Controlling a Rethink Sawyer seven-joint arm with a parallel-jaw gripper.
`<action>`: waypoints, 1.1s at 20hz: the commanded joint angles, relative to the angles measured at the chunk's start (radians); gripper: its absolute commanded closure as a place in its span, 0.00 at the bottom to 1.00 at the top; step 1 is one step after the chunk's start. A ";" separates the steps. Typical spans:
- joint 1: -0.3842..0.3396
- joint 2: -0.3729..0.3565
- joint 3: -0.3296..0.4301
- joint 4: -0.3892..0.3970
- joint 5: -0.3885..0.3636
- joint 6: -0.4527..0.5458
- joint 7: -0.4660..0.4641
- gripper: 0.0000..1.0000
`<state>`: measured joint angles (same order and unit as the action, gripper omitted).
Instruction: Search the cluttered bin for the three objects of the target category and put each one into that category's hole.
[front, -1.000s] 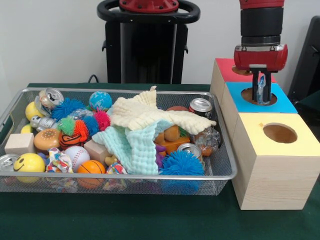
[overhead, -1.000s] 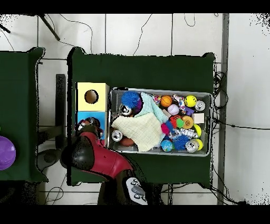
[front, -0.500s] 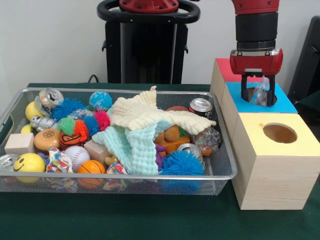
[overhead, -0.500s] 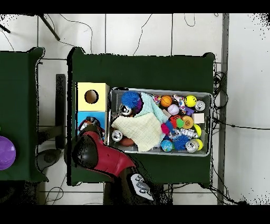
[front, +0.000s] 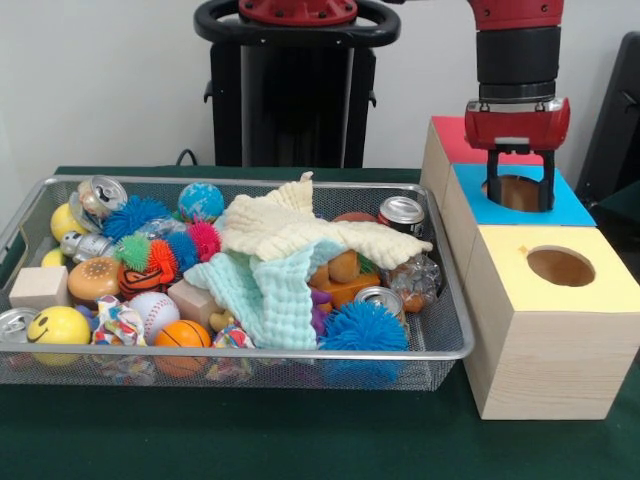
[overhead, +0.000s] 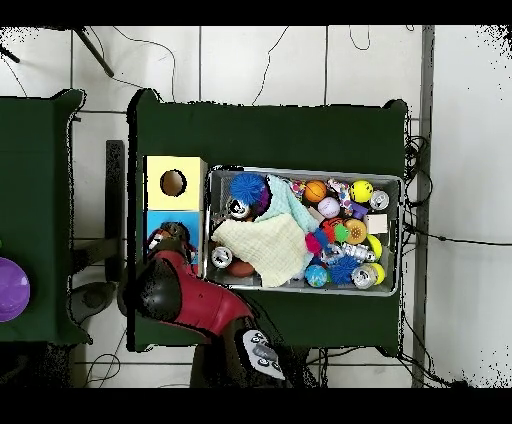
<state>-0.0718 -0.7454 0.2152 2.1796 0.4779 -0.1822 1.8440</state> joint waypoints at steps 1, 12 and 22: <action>0.013 0.052 0.029 -0.051 0.043 0.009 0.258 0.00; 0.054 -0.157 -0.067 -0.038 0.106 0.324 0.235 0.00; -0.092 -0.162 0.084 0.027 0.087 0.277 0.228 0.00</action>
<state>-0.0264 -0.9149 0.1702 2.1795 0.5228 0.1276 1.8440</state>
